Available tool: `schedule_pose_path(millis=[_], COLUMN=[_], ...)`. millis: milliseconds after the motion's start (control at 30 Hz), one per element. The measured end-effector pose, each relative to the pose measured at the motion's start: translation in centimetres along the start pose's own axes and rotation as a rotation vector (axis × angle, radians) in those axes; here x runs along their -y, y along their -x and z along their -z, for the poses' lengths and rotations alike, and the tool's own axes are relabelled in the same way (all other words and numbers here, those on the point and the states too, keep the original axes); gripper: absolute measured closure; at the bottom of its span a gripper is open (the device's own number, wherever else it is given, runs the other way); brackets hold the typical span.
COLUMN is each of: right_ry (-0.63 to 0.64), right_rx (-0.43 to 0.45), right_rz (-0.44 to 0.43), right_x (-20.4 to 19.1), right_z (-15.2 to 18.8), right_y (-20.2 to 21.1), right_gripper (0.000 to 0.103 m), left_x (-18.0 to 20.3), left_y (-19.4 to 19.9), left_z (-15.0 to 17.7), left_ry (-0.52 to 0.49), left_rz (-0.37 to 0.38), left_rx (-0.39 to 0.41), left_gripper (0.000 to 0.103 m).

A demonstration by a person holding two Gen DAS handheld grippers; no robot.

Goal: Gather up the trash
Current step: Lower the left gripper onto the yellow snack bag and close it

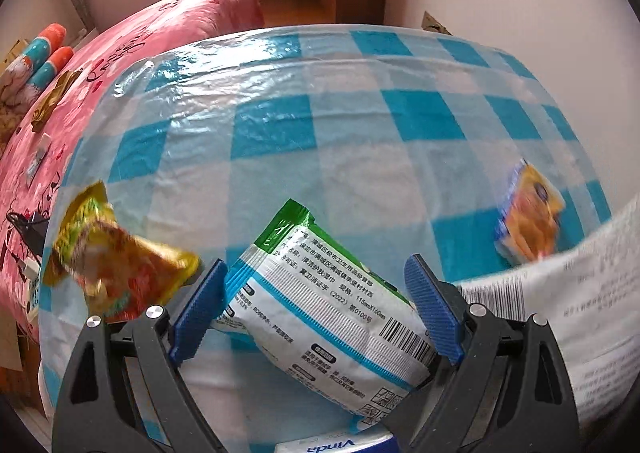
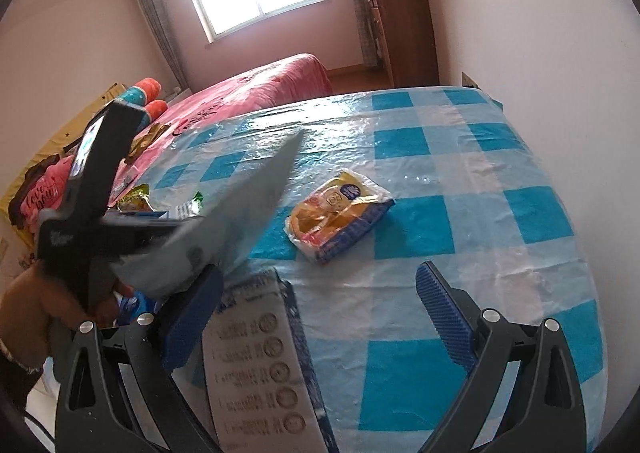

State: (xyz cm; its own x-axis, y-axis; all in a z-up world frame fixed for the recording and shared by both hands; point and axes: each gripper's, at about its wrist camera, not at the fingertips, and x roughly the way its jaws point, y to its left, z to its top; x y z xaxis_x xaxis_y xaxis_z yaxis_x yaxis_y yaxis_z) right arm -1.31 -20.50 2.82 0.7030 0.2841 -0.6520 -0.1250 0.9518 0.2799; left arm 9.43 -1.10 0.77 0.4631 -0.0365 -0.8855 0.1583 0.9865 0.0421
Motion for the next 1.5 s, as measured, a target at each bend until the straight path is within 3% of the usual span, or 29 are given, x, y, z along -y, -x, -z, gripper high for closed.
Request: schedule_pose_path(millis=[433, 600, 867, 1000, 1233, 1467, 1500], right_ry=[-0.058, -0.105, -0.152, -0.197, -0.202, -0.195, -0.193], right_rx=[0.003, 0.009, 0.007, 0.03, 0.082, 0.088, 0.091], right_rz=[-0.011, -0.056, -0.147, -0.215, -0.33, -0.415, -0.421], right_x=[2.0, 2.8, 3.3, 4.1, 3.5, 2.7, 2.6], right_z=[0.5, 0.5, 0.4, 0.2, 0.0, -0.3, -0.3], right_y=[1.3, 1.6, 1.6, 1.9, 2.7, 3.0, 3.0], right_gripper=[0.007, 0.007, 0.007, 0.007, 0.007, 0.007, 0.007], left_x=[2.3, 0.3, -5.6, -8.9, -13.0, -13.7, -13.7], left_y=[3.1, 5.4, 9.0, 8.1, 4.9, 1.8, 1.4], left_z=[5.5, 6.5, 6.7, 5.5, 3.3, 1.1, 0.9], left_ry=[-0.073, 0.013, 0.172, 0.259, 0.43, 0.472, 0.469], left_rz=[0.092, 0.129, 0.079, 0.02, 0.038, -0.025, -0.036], left_rx=[0.006, 0.049, 0.155, 0.168, 0.16, 0.126, 0.119], left_gripper=[0.013, 0.013, 0.013, 0.013, 0.013, 0.014, 0.02])
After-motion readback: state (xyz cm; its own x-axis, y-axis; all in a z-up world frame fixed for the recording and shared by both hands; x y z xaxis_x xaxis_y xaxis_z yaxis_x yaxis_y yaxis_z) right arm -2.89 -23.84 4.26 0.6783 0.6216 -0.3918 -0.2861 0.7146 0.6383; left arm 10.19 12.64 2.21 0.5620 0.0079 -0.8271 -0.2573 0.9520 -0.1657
